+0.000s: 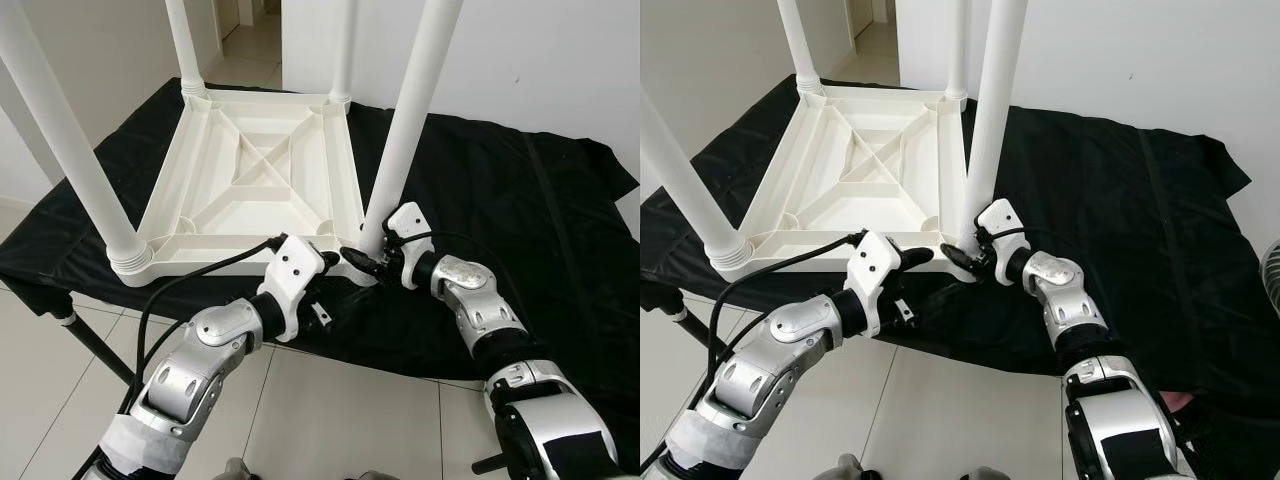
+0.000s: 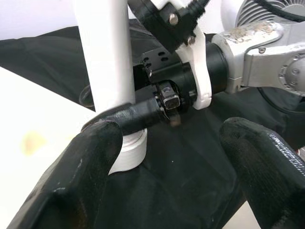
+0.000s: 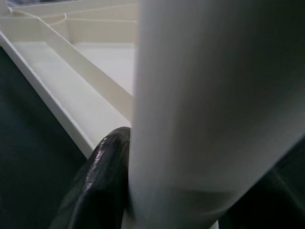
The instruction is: Building children table
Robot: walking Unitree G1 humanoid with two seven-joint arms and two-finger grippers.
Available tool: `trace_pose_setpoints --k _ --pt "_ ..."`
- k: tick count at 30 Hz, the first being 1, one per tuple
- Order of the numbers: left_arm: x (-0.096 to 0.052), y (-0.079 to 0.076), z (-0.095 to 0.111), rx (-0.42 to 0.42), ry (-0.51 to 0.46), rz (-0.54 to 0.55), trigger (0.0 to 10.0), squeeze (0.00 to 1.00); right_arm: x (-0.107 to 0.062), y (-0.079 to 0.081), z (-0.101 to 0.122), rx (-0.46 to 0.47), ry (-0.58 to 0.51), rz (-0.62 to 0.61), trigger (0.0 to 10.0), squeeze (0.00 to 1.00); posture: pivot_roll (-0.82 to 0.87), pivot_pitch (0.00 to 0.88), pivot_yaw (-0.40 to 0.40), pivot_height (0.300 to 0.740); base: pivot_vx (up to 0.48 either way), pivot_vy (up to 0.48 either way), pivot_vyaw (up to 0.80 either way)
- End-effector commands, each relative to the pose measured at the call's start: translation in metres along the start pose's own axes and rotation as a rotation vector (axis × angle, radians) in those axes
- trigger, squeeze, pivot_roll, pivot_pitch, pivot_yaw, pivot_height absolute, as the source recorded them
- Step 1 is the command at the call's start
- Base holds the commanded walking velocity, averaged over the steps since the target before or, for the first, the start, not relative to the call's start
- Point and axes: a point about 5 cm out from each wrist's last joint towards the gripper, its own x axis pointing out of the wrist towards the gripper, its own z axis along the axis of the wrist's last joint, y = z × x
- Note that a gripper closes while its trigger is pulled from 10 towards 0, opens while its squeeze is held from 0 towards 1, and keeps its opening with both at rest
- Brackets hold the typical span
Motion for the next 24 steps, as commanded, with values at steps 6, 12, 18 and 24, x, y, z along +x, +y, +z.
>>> trace_pose_setpoints --k 6,12,18,24 --pt "0.000 0.001 0.003 0.008 -0.003 -0.024 10.0 0.00 -0.002 0.004 -0.013 -0.016 0.051 0.055 0.0 0.00 -0.07 0.035 0.002 0.740 0.000 0.000 0.00" --pt "-0.001 0.002 0.003 0.008 -0.005 -0.020 10.0 0.00 -0.001 0.003 -0.007 -0.002 0.003 -0.025 10.0 0.00 -0.07 0.035 -0.001 0.740 0.000 0.000 0.00" --pt "-0.002 0.001 0.002 0.006 -0.001 -0.021 10.0 0.00 -0.001 0.002 -0.004 0.001 -0.007 -0.121 10.0 0.00 -0.07 0.035 -0.005 0.740 0.000 0.000 0.00" --pt "-0.002 0.000 0.002 0.004 -0.001 -0.023 10.0 0.00 0.003 0.011 0.003 0.076 -0.058 -0.317 10.0 0.00 -0.07 0.029 -0.011 0.740 0.000 0.000 0.00"
